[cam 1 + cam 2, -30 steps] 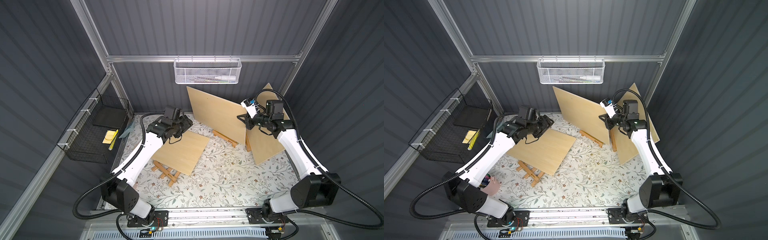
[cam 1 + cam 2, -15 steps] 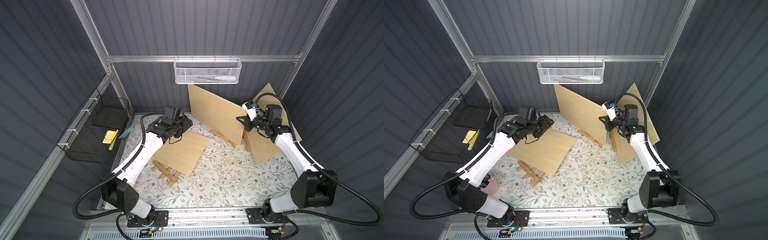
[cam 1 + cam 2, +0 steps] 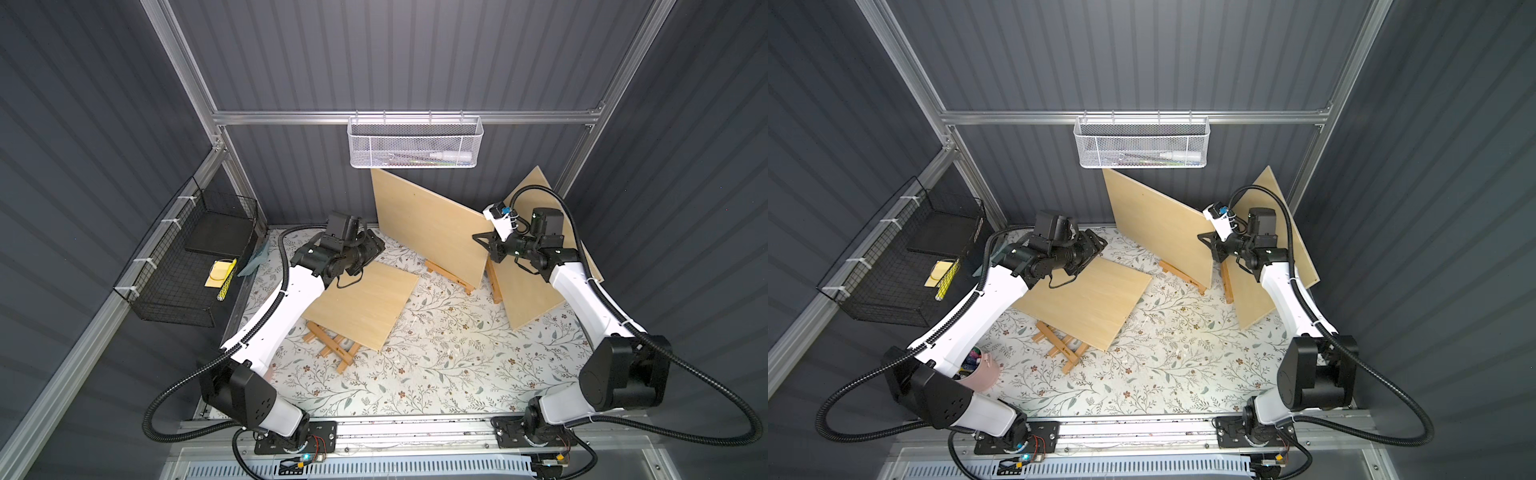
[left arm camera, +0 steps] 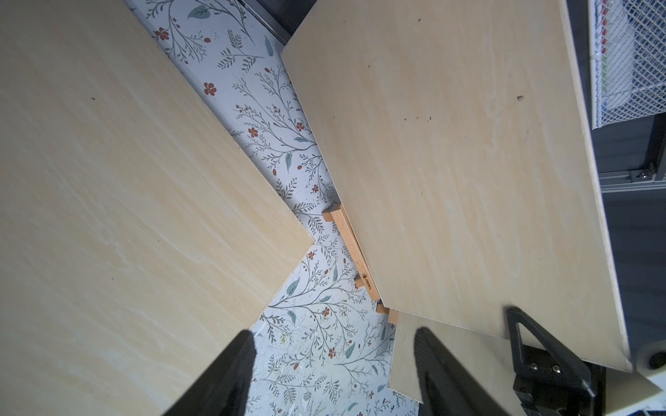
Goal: Assemble the easel
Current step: Place the drawing board on the easel.
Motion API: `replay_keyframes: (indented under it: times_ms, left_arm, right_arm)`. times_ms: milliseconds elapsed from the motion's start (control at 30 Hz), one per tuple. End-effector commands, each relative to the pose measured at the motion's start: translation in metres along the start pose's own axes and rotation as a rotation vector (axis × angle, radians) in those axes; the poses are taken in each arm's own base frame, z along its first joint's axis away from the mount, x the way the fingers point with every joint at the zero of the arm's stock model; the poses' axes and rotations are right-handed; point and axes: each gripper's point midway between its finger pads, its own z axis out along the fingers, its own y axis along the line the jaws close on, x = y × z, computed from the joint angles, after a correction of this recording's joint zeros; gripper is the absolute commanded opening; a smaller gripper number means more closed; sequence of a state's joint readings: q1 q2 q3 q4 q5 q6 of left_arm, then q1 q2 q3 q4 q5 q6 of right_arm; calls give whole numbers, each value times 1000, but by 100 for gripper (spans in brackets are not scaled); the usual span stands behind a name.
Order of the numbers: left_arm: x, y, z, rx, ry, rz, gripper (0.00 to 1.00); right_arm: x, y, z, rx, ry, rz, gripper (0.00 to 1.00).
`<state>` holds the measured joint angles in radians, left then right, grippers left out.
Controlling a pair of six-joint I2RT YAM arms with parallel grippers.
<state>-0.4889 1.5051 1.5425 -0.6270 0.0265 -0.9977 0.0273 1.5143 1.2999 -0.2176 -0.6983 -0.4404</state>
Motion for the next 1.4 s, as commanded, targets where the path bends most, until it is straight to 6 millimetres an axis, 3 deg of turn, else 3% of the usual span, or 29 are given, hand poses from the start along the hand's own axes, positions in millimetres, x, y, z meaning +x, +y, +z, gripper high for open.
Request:
replay_keyframes:
  times_ms: [0,300,400,733,933,1100,1367]
  left_arm:
    - [-5,-7,-6,28,-6,1,72]
    - [-6,-9,-5,31,-4,12,72]
    - [-5,-9,-3,34,-2,11,72]
    - [-1,-11,-2,54,18,9,72]
    - [1,-9,-3,56,17,9,71]
    - [3,-6,0,52,17,2,72]
    - [3,-4,3,50,17,-7,72]
  right_arm:
    - [79,-1,11,4,211,92,0]
    - [109,-4,20,-28,242,178,0]
    - [109,3,27,-62,208,251,0]
    - [109,60,62,-82,276,359,0]
    - [117,78,75,19,348,508,0]
    - [123,83,69,56,411,609,0]
    - [132,72,46,172,444,526,0]
